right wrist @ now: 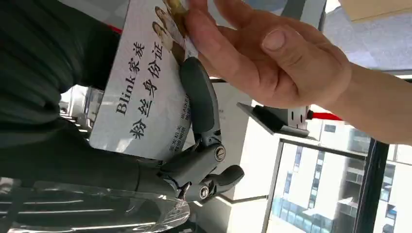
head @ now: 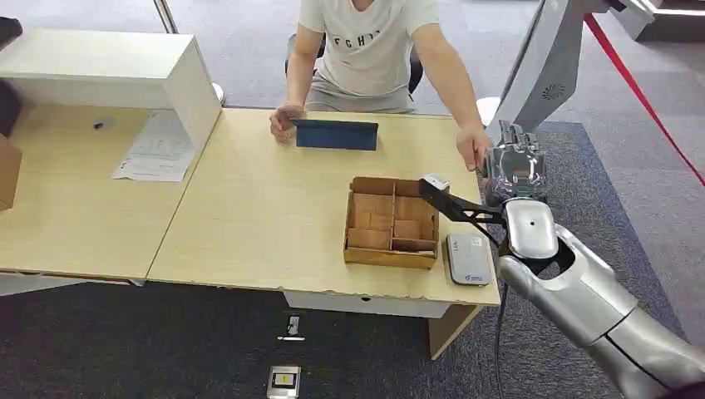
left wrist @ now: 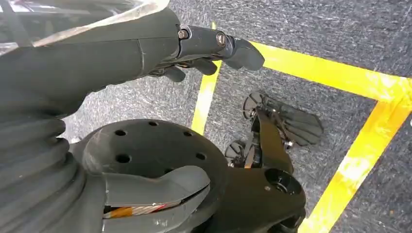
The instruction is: Pass the card to the sensor for recognition and then transmit it.
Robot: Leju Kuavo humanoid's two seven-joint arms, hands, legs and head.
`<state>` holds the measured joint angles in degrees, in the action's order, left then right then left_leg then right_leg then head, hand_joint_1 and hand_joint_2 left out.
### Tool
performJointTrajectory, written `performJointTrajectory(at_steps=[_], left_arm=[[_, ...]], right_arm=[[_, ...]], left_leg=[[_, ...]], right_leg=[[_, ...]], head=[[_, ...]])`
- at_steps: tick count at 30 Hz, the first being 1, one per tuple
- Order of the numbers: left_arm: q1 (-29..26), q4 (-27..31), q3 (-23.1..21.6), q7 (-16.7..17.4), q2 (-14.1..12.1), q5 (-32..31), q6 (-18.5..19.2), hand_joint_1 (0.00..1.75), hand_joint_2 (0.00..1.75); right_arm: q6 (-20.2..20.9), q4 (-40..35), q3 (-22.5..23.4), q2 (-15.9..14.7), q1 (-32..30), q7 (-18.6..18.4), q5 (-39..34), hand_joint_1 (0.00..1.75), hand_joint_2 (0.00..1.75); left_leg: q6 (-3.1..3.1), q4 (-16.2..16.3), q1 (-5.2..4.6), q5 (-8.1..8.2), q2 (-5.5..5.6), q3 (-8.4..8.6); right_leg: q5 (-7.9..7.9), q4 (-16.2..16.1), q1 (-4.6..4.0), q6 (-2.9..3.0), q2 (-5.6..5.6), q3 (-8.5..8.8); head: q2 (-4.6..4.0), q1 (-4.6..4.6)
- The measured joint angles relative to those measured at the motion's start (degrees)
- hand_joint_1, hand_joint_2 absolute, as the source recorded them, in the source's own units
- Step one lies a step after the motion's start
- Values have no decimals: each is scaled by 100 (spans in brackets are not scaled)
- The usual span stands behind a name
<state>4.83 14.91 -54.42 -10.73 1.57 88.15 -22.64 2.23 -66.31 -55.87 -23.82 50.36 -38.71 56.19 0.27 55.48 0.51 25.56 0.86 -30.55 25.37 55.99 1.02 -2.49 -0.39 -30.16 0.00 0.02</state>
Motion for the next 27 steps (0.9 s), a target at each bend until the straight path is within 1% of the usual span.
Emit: performJointTrajectory(at_steps=[4, 5, 6, 7, 9, 13, 16, 18, 20, 24, 26, 27], left_arm=[[1, 0, 0, 39, 30, 37, -83, 0, 175], [3, -2, 0, 52, 39, 64, -112, 0, 175], [4, -2, 0, 77, 50, 81, -147, 0, 175], [5, -4, 0, 92, 57, 94, -185, 0, 175], [6, -4, 4, 127, 85, 122, -266, 0, 175], [16, -7, 22, 170, 122, 184, -406, 0, 175], [14, -7, 57, 170, 151, 188, -479, 0, 175], [13, -7, 101, 170, 168, 188, -511, 0, 175], [6, -7, 142, 170, 184, 188, -522, 0, 175], [-1, -7, 201, 122, 205, 188, -529, 0, 175], [-7, -7, 232, 96, 210, 186, -505, 0, 175], [-12, -7, 251, 85, 210, 177, -476, 0, 175]], right_arm=[[-79, 68, 0, 68, 0, 92, 22, 175, 175], [-87, 94, 0, 94, 1, 114, 28, 126, 175], [-96, 114, 0, 118, 1, 133, 44, 126, 175], [-113, 131, 0, 152, 1, 181, 67, 0, 0], [-214, 201, -9, 227, 8, 308, 133, 0, 0], [-179, 380, -33, 387, 48, 455, 144, 0, 0], [-195, 516, -66, 516, 106, 465, 89, 0, 0], [-284, 594, -66, 581, 137, 476, -6, 0, 0], [-529, 616, -57, 599, 141, 476, -138, 0, 0], [-1219, 619, 65, 575, 128, 542, -482, 0, 0], [-1419, 555, 147, 529, 97, 652, -689, 0, 0], [-1447, 483, 187, 478, 69, 743, -844, 0, 0]], left_leg=[[0, 0, 0, 0, 1, -1], [0, 0, 0, 0, 1, -1], [0, 0, 0, 0, 1, -2], [0, 0, 0, 0, 1, -2], [0, -1, 0, 0, 0, -2], [0, -2, 0, 0, 1, -2], [-1, -1, 0, -1, 1, -2], [0, -1, 1, -2, 4, -1], [0, 0, 1, -3, 7, -2], [0, 1, 0, -2, 2, -1], [1, 2, 0, -2, 3, -1], [1, 3, 0, -2, 3, 1]], right_leg=[[0, 1, 0, 0, 0, 0], [0, 1, 0, 0, 0, 0], [0, 1, 0, 0, 0, 0], [0, 1, 0, 0, 0, 0], [0, 2, -1, 0, 0, -1], [0, 1, -1, 0, 0, 0], [0, 2, -1, 0, 0, -1], [0, 1, -1, 0, 0, 0], [0, 1, 0, 0, -1, 0], [0, -1, 1, 0, 0, -1], [0, -2, 1, 0, 0, -2], [0, -3, 1, 0, 0, -4]], head=[[0, -2], [0, 0], [0, -4], [0, 0], [0, -2], [0, 0], [-2, 0], [0, -2], [-2, -2], [0, -2], [0, -2], [0, 0]])
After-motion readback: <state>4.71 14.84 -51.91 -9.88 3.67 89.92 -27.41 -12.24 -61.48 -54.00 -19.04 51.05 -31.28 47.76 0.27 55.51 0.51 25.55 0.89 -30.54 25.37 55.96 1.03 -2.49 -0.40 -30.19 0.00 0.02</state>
